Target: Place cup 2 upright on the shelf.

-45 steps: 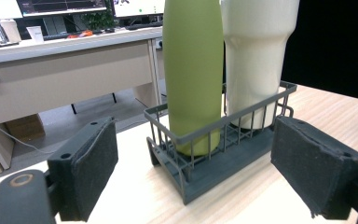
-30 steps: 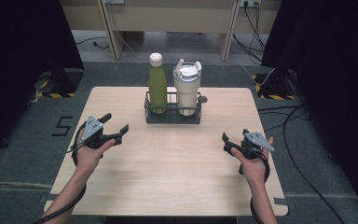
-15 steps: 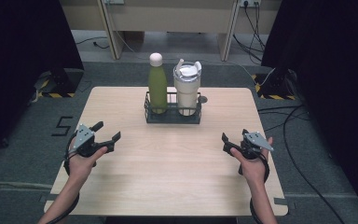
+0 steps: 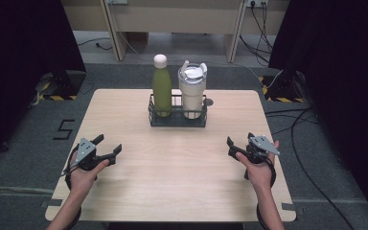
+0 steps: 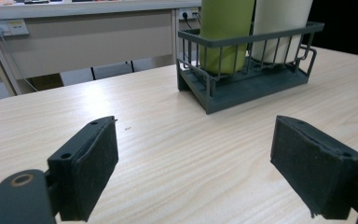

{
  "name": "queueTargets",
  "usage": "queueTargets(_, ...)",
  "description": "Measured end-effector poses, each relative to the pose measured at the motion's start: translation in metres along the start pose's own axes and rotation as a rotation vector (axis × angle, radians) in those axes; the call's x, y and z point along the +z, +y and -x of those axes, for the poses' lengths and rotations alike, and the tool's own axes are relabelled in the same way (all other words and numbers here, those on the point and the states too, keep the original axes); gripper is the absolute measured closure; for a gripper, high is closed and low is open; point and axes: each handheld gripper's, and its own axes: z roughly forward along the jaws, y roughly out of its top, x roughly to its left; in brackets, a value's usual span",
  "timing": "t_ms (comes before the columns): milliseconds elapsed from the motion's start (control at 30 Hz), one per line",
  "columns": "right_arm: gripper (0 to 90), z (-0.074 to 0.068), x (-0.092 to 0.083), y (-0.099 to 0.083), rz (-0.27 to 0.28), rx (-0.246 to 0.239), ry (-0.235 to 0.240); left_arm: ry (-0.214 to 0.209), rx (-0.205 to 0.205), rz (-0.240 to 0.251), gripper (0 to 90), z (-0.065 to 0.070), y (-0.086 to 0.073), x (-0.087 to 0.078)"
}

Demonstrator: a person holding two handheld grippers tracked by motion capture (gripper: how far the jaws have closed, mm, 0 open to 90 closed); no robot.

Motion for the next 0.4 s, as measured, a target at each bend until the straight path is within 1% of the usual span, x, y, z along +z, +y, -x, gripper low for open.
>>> queueTargets(167, 12.6, 0.0003, 0.0004, -0.0010, -0.001, 0.002, 0.003, -0.001, -0.001, 0.001, 14.4, 0.0011, -0.0018, -0.0004)
queueTargets(400, 12.6, -0.0004, 0.0006, -0.0023, -0.006, 0.007, 0.004, 0.014, -0.012, -0.009, 14.4, -0.0047, -0.0065, -0.0004)
